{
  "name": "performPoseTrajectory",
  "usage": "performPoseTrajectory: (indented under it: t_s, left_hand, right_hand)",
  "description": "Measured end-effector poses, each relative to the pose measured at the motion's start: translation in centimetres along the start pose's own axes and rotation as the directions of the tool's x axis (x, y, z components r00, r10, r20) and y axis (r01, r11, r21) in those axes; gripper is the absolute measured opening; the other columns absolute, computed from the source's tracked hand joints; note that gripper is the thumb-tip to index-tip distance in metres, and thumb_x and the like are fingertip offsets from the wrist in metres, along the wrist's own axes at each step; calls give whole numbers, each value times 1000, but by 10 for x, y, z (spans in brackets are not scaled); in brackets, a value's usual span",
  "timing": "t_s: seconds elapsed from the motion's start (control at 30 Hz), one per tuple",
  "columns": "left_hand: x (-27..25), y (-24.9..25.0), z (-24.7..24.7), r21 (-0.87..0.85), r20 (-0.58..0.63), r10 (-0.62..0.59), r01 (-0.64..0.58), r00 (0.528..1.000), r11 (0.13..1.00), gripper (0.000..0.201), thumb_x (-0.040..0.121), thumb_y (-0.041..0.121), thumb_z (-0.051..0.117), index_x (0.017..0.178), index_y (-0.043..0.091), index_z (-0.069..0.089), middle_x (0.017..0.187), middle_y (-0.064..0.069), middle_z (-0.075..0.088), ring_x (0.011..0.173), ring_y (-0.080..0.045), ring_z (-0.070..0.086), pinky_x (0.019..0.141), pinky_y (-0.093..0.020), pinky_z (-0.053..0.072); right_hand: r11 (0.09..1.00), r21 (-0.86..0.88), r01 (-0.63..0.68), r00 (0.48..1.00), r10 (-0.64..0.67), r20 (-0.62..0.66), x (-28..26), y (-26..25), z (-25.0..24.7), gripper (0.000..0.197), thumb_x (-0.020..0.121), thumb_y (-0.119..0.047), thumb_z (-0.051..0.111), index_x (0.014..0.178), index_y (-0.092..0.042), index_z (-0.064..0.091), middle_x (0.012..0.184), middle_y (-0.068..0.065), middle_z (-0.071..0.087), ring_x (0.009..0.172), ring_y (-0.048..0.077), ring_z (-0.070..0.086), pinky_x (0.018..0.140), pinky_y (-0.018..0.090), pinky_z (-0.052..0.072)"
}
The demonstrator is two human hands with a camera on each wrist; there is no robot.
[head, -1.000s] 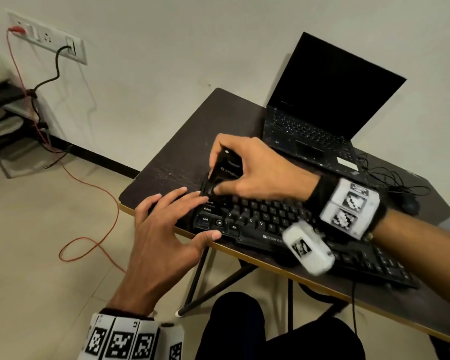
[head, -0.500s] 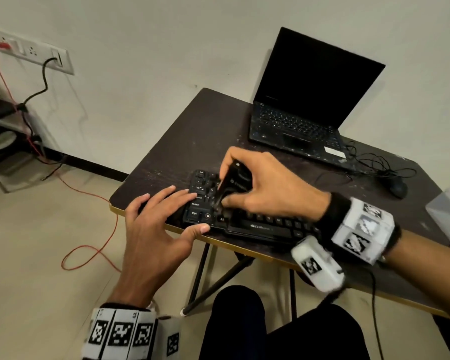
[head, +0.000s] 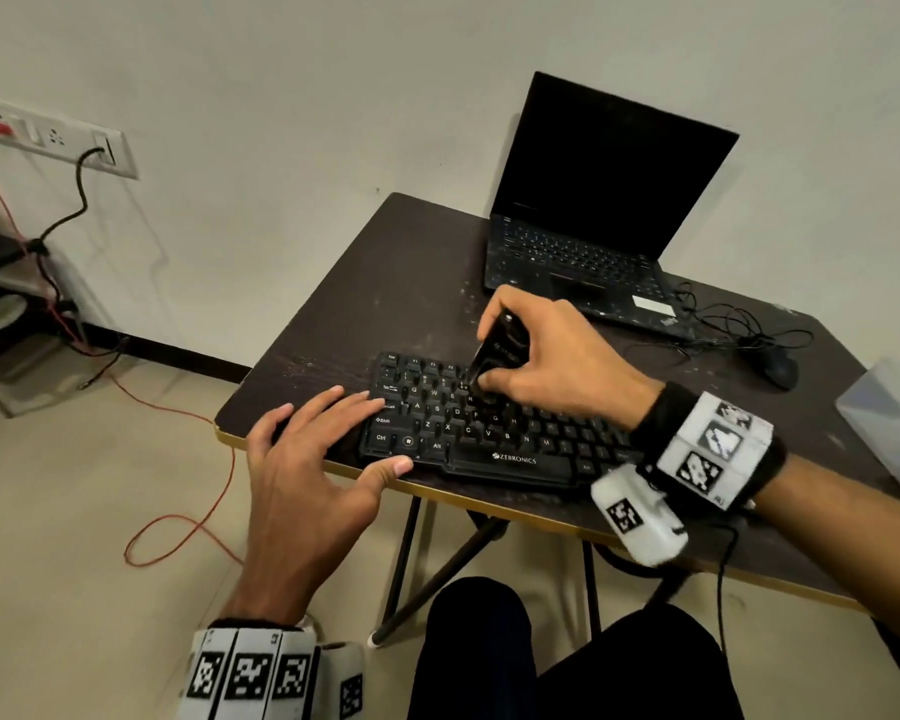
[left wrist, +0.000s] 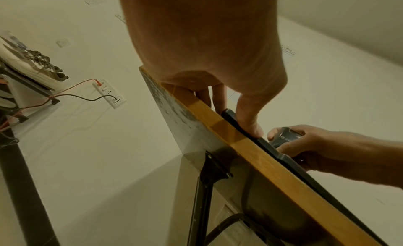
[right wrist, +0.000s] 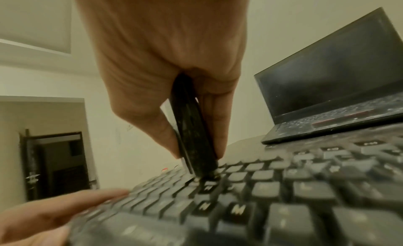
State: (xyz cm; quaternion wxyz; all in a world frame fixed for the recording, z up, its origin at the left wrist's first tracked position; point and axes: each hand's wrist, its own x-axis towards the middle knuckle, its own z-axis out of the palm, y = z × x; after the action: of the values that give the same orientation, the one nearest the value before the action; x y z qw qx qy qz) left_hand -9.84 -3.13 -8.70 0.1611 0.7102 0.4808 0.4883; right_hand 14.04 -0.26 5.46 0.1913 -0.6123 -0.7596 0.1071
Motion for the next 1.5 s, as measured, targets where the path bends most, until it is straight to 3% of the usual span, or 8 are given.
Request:
performPoseTrajectory:
  t_s: [0.13,0.33,0.5,0.63,0.83,1.03,1.3,1.5]
  left_hand:
    - [0,1,0,-31,-36,3,-4,999,1000,64,74,65,64,129,32,69,135,30,47,135,29,20,117,-38,22]
    - [-1,2,0,-10,-19,10,-10,1000,1000,62,74,66,65,128,36,69,136,36,45,137,22,30,120,-27,16]
    - [-1,2,2,-10,-22,9,-9,1000,1000,64,75,69,64,128,34,69,137,27,53,139,5,43,121,-27,15]
    - [-3,5,6,61,0,7,-7,1000,998,72,75,77,63,127,28,68,137,11,64,140,-9,50,123,-43,19]
    - [-2,6,4,129,-12,-2,3,1000,992,76,70,80,67,123,25,71,134,8,67,139,-11,51,121,-48,24]
    - [-2,7,6,153,-12,-20,22,1000,988,75,68,80,68,122,27,73,133,8,69,138,-13,53,120,-51,26]
    - [-2,9,9,145,-38,-10,15,999,989,74,67,79,69,119,27,75,130,7,71,136,-13,55,120,-49,24]
    - [-2,7,8,147,-13,-3,5,1000,989,76,68,78,70,122,26,74,133,5,70,137,-12,54,120,-48,23]
  right_hand:
    - [991,-7,135,981,-133,138,-22,-19,11,38,78,-20,85,100,-34,59,74,-8,72,66,6,69,62,26,55]
    - [989,-47,-143,989,144,39,31,13,-4,37,77,-21,88,105,-26,65,74,-8,66,58,1,60,50,12,38]
    - [982,-42,-183,980,186,71,39,14,-7,38,76,-19,89,106,-24,66,81,-6,68,68,11,63,57,22,43]
    - [997,-21,-79,995,80,56,49,-15,6,35,76,-20,87,101,-30,64,82,-14,65,72,7,61,57,12,39]
    - [998,0,64,989,-64,136,75,-66,41,33,76,-19,80,103,-27,63,92,-5,69,85,20,66,62,22,43]
    - [968,-99,-229,971,234,42,23,26,-12,37,79,-14,82,108,-26,64,95,-4,69,84,18,66,60,21,46]
    - [774,-172,-610,792,586,-173,-59,130,-80,32,79,-15,84,100,-26,63,95,1,71,93,26,70,74,29,47]
    - [924,-85,-372,928,370,-38,-7,38,-26,33,82,-18,80,111,-25,65,107,1,72,100,24,68,73,23,51]
